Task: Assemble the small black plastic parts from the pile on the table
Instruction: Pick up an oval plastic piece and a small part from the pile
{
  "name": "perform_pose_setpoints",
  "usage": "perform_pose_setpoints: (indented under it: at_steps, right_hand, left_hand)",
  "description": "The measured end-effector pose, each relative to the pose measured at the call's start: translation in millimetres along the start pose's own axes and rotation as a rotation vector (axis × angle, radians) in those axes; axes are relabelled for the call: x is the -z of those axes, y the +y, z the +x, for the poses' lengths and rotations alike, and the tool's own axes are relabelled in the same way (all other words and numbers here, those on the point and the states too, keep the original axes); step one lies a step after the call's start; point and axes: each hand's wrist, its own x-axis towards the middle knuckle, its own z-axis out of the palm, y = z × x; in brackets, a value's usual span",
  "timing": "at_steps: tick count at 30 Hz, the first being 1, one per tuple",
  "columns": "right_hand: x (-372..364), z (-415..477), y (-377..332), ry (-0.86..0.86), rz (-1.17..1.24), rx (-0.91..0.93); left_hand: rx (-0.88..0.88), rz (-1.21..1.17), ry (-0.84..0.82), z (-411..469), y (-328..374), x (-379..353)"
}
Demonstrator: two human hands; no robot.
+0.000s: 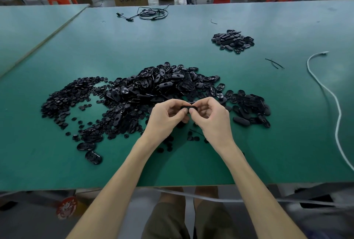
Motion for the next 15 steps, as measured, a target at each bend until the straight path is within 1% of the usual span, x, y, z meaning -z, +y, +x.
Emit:
perform_pose_setpoints:
  at_steps: [15]
  right_hand:
    - [0.1,-0.4,-3.2,-0.011,0.001,0.001]
  left_hand:
    - [0.005,-0.058,-0.004,0.1,0.4,1.5]
